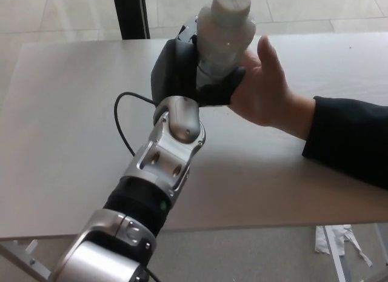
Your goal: Pick up a bottle and hand it
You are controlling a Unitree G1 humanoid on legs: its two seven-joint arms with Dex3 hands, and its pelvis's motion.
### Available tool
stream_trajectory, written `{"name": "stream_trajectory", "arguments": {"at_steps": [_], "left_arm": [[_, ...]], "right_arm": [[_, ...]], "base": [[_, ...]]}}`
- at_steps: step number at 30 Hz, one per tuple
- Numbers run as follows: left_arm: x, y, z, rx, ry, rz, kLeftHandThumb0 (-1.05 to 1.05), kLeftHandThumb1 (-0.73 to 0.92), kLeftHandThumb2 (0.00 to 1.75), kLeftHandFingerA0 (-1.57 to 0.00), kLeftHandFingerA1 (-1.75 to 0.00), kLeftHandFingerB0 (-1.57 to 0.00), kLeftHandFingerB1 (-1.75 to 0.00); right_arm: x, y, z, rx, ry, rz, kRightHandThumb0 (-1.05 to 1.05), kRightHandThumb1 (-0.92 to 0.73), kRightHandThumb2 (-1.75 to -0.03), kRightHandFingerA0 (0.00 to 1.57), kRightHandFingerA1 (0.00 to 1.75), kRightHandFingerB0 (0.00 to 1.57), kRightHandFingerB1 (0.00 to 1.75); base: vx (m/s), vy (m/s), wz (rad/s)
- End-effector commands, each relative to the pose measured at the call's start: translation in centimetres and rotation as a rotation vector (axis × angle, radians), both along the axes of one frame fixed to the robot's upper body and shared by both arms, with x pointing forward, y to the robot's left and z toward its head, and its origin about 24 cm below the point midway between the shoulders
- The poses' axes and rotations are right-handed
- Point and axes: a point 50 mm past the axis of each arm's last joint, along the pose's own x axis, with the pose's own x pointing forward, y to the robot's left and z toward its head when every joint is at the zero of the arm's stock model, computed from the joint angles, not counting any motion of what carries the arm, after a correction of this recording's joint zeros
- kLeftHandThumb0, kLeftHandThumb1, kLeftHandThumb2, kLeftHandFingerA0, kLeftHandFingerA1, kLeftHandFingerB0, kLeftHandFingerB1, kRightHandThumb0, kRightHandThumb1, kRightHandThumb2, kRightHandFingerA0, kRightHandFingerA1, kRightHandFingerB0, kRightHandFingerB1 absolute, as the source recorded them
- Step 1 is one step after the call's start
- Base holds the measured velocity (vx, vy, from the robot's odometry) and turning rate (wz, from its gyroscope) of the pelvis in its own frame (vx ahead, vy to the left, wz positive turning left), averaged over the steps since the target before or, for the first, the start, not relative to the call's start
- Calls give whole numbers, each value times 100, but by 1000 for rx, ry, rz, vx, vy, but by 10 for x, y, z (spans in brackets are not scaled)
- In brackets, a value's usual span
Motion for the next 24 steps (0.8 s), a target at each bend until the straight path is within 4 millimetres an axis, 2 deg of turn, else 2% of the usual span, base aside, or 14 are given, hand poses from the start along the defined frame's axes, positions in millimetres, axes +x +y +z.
{"name": "stream_trajectory", "arguments": {"at_steps": [1, 2, 3, 6, 8, 9, 10, 12, 13, 17, 18, 20, 23, 24], "left_arm": [[14, 6, 15, 73, -48, 54, -14, 66, 88, -85, -175, -71, -161], [18, 7, 20, 82, -53, 86, -16, 69, 86, -87, -175, -71, -162], [20, 5, 23, 74, -56, 97, -18, 67, 90, -89, -175, -73, -162], [23, -4, 36, 63, -72, 107, -19, 66, 87, -89, -175, -75, -153], [24, -6, 40, 55, -72, 109, -19, 66, 87, -89, -175, -75, -153], [25, -21, 55, 44, -87, 70, -17, 66, 88, -85, -175, -75, -156], [25, -27, 60, 47, -89, 51, -16, 67, 87, -83, -175, -73, -156], [24, -33, 62, 63, -105, 33, -15, 70, 82, -82, -175, -73, -155], [23, -34, 63, 70, -108, 29, -12, 68, 83, -82, -173, -75, -152], [14, -50, 49, 187, -140, -61, -24, 73, 63, -82, -175, -76, -116], [11, -51, 37, 214, -115, -79, -18, 73, 71, -81, -175, -74, -137], [8, -51, 27, 266, -113, -90, -15, 71, 70, -84, -175, -74, -147], [4, -48, 14, 378, -138, -141, -18, 75, 68, -84, -174, -73, -147], [3, -47, 11, 395, -140, -156, -19, 76, 66, -83, -175, -71, -146]], "right_arm": [[5, 4, 4, -7, -1, 8, -47, -54, -59, 103, 145, 47, 36], [6, 5, 6, 7, 11, 5, -51, -43, -81, 100, 94, 42, 50], [6, 6, 6, 3, 12, 18, -47, -56, -57, 96, 127, 47, 36], [9, 7, 5, 8, 11, 22, -51, -45, -80, 100, 113, 40, 49], [10, 7, 6, 6, 10, 30, -51, -45, -80, 100, 113, 40, 49], [12, 7, 7, 4, 11, 22, -50, -54, -57, 102, 101, 49, 36], [12, 8, 7, -6, 4, 38, -51, -55, -58, 98, 126, 46, 35], [13, 9, 8, -11, 12, 43, -51, -55, -57, 97, 107, 47, 35], [14, 9, 8, -9, 10, 41, -55, -43, -81, 102, 111, 41, 49], [15, 10, 10, -12, 7, 46, -51, -55, -57, 99, 86, 46, 35], [17, 7, 8, -15, 6, 44, -52, -55, -57, 99, 106, 45, 35], [17, 7, 8, -12, -12, 43, -50, -54, -57, 80, 77, 46, 34], [19, 8, 10, -3, -30, 37, -55, -43, -81, 75, 76, 39, 49], [19, 9, 11, -3, -25, 40, -50, -55, -57, 88, 103, 48, 36]], "base": [[0, 0, 0], [0, 0, 0], [0, 0, 0], [0, 0, 0], [0, 0, 0], [0, 0, 0], [0, 0, 0], [0, 0, 0], [0, 0, 0], [0, 0, 0], [0, 0, 0], [0, 0, 0], [0, 0, 0], [0, 0, 0]]}}
